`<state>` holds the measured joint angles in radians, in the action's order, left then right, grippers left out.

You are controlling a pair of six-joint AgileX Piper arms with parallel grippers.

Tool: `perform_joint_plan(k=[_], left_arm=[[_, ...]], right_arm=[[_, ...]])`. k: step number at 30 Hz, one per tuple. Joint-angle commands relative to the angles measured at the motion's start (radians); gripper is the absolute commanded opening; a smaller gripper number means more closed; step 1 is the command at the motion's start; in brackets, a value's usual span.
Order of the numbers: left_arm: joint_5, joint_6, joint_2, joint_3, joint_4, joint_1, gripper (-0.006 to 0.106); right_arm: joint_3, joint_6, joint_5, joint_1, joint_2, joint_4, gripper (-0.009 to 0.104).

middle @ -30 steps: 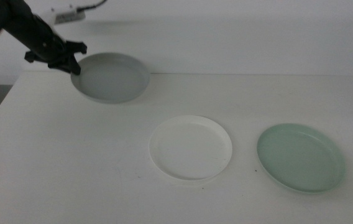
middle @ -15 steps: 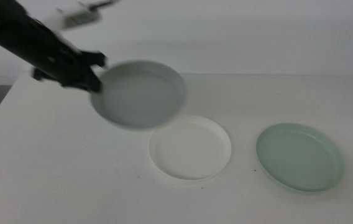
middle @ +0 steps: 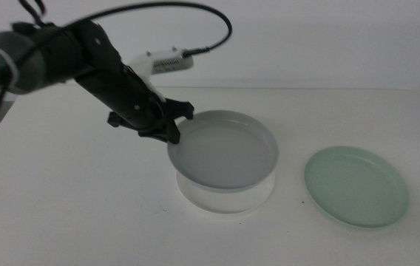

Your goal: Stack the three bowls on top of each other.

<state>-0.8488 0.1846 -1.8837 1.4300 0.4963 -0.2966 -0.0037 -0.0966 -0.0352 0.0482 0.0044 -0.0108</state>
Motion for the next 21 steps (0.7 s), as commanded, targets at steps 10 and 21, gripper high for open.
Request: perform_joint_plan(k=[10,21], left_arm=[[0.096,-0.006,-0.087,-0.001,0.002,-0.032,-0.002],[0.105,-0.006,-0.138,-0.001,-0.008,-0.032,-0.002]], right_arm=[[0.004,0.001,0.012,0.002,-0.004,0.011,0.093],[0.004,0.001,0.012,0.002,-0.004,0.011,0.093]])
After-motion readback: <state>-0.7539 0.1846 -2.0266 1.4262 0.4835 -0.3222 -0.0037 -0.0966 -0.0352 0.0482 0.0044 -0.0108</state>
